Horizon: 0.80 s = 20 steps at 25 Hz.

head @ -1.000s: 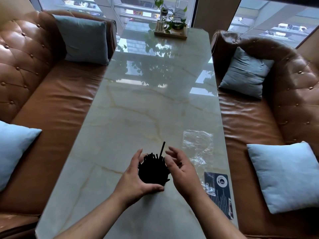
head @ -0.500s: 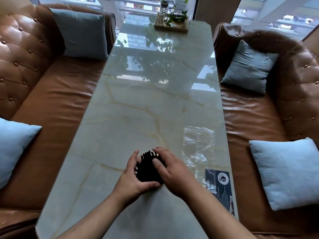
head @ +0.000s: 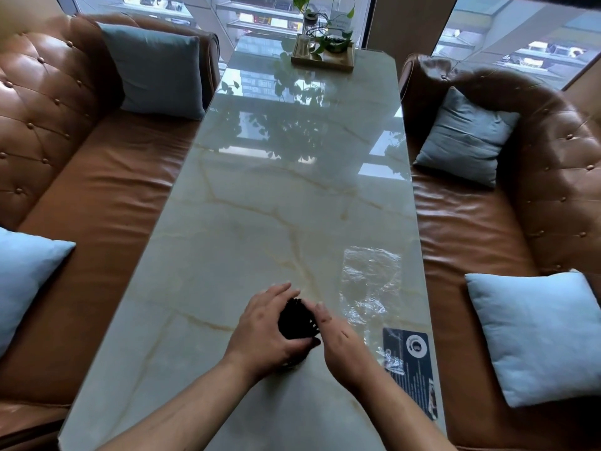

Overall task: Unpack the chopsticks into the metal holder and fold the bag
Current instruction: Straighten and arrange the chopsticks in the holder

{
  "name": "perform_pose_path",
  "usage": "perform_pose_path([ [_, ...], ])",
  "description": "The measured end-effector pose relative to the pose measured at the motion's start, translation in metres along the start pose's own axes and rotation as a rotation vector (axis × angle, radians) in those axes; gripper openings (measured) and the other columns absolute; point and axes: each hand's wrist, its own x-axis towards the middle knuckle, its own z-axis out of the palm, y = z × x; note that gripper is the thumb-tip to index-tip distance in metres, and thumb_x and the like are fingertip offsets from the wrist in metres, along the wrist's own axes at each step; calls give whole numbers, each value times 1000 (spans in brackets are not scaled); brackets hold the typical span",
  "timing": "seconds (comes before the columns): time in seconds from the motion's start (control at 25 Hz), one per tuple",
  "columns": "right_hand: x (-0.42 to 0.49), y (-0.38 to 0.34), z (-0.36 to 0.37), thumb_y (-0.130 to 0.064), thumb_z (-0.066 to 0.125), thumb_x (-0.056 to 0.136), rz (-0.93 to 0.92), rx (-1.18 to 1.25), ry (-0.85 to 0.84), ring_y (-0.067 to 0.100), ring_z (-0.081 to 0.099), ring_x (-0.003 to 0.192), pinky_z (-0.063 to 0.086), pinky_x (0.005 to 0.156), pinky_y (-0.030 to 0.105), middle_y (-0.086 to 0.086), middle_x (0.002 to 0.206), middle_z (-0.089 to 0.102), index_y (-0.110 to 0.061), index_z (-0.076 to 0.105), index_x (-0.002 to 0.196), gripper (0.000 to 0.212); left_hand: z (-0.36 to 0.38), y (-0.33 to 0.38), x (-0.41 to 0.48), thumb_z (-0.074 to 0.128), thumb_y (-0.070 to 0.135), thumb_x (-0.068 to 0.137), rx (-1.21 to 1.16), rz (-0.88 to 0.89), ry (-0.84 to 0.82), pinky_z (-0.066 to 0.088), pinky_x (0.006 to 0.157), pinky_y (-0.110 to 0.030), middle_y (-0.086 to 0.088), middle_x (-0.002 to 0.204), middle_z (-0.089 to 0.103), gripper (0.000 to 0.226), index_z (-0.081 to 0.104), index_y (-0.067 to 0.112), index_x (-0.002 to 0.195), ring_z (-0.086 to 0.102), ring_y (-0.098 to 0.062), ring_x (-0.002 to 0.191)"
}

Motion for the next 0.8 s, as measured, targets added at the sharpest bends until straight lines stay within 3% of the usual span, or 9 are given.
perform_pose_path([
  [0.08,2,1,0,-49,33,109,5,20,43,-15,43,137,30,114,10,-16,159,41,-28,36,160,55,2,6,7,71,65,59,37,4,23,33,120,-37,16,142,58,80,65,32,131,45,-11,140],
  [0.2,4,1,2,-43,36,110,29,92,118,7,38,150,28,126,33,-6,163,35,-21,24,165,60,6,10,9,70,63,61,65,-12,77,39,114,-41,16,129,67,65,72,32,118,53,-12,130],
  [0.28,5,5,2,-42,37,110,39,125,133,-2,40,145,29,124,26,-9,158,42,-18,30,163,59,10,12,10,70,63,63,65,-36,94,43,110,-38,18,123,70,57,76,31,109,56,-10,123],
  [0.36,4,12,1,-42,37,110,17,64,156,-26,42,129,30,106,0,-27,141,50,-21,48,153,50,11,13,12,70,66,63,42,-83,109,46,104,-29,22,116,70,52,77,31,101,57,-6,115],
  [0.4,3,17,2,-39,38,111,18,41,177,-27,45,126,31,98,-5,-31,135,54,-29,58,144,40,10,13,14,71,65,63,21,-109,108,47,101,-25,24,114,71,49,78,31,98,57,-4,112],
  [0.48,1,21,3,-25,44,112,11,10,178,-13,56,127,41,103,6,-27,129,68,-44,68,129,35,10,13,17,73,60,65,-37,-131,101,48,98,-23,26,109,71,41,78,31,93,58,-1,109],
  [0.56,-1,25,5,-14,49,106,0,-62,155,-13,57,125,44,113,23,-25,132,68,-51,65,131,47,10,14,16,75,49,66,-195,-173,99,52,98,-30,25,105,74,30,79,31,89,64,0,106],
  [0.68,-3,20,1,-16,50,95,-5,-212,150,-13,57,122,47,107,23,-28,128,67,-76,56,117,64,8,20,17,76,42,63,-414,-250,93,60,88,-39,17,92,78,25,79,28,84,73,-4,91],
  [0.8,-5,12,0,-31,52,90,-67,-350,144,-12,52,125,41,103,15,-26,137,61,-61,51,135,54,3,34,20,76,39,65,-465,-224,126,57,61,-33,9,63,66,25,66,19,75,63,-11,59],
])
